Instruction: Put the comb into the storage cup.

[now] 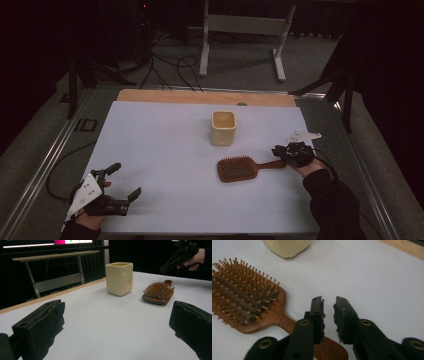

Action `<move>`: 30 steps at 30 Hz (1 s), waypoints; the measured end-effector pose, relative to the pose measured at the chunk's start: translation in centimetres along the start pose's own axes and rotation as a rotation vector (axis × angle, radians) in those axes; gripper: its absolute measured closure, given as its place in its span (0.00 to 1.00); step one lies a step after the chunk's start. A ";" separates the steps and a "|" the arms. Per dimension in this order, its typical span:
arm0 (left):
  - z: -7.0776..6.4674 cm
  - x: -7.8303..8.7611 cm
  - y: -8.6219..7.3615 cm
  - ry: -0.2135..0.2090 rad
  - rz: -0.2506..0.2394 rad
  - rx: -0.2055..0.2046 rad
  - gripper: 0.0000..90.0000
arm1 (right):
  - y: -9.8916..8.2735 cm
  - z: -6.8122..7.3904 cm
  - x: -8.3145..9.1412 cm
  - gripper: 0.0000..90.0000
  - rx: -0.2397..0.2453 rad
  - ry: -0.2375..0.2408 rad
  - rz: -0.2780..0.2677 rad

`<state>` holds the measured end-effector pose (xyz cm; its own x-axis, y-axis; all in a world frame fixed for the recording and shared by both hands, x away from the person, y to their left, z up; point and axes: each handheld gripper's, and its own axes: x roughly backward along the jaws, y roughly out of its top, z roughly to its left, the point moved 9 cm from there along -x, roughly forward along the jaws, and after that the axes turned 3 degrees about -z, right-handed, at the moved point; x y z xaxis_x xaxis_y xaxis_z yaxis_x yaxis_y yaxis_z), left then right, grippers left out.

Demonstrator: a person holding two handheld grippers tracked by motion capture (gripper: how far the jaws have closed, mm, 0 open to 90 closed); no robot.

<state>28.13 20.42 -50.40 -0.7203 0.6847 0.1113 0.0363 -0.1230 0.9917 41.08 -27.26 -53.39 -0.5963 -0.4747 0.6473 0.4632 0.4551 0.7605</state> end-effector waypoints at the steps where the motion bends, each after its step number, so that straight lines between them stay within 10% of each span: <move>1: 0.0 0.0 0.0 0.000 -0.001 0.001 0.00 | 0.0 0.0 -0.1 0.89 -0.001 0.002 0.004; 30: 0.0 0.0 0.0 -0.001 -0.002 0.004 0.00 | -2.9 -0.2 -2.6 1.00 0.012 0.030 0.155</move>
<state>28.10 20.43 -50.41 -0.7198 0.6854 0.1098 0.0380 -0.1190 0.9922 41.38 -27.50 -57.31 -0.4982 -0.4199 0.7586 0.5407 0.5335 0.6504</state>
